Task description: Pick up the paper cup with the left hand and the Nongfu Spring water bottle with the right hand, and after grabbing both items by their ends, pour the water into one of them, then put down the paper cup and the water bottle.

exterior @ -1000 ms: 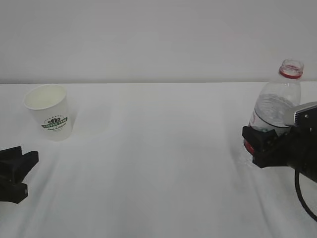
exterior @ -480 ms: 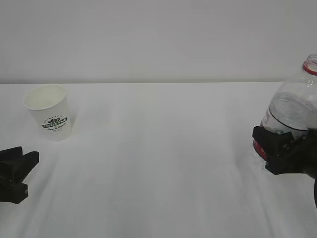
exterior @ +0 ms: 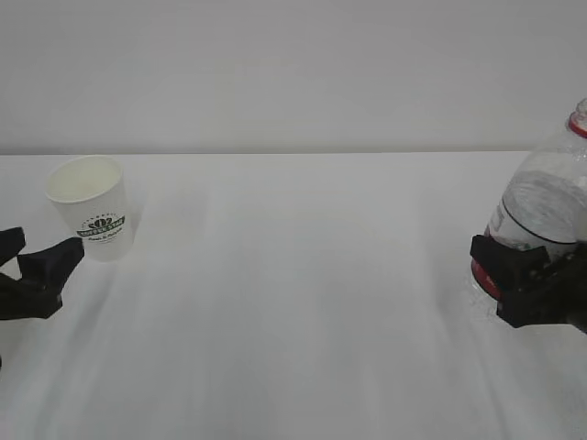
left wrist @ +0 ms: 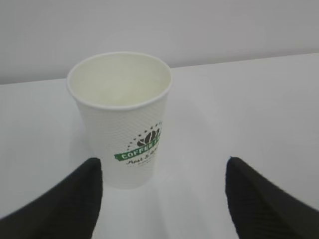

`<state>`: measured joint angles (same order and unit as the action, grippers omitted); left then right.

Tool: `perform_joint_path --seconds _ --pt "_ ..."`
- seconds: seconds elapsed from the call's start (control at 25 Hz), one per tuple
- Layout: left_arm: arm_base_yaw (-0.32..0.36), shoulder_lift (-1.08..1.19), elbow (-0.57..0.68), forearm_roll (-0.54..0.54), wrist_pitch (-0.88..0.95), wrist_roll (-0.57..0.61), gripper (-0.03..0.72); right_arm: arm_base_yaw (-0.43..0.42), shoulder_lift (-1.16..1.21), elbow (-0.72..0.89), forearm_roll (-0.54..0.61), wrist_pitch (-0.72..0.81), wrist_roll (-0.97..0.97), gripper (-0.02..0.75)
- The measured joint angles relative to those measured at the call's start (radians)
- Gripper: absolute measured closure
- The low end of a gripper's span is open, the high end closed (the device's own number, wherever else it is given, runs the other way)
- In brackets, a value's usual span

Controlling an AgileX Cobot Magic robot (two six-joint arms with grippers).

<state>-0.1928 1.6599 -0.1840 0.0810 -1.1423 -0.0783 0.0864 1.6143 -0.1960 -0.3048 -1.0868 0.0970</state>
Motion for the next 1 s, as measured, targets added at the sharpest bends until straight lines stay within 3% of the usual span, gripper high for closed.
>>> perform_joint_path --seconds 0.52,1.0 --pt "-0.002 0.254 -0.179 -0.034 -0.005 0.0 0.079 0.0 -0.002 0.0 0.0 0.0 0.0 0.286" --pt "-0.002 0.281 -0.186 -0.052 -0.006 0.0 0.092 0.0 -0.002 0.0 0.0 0.0 0.0 0.286"
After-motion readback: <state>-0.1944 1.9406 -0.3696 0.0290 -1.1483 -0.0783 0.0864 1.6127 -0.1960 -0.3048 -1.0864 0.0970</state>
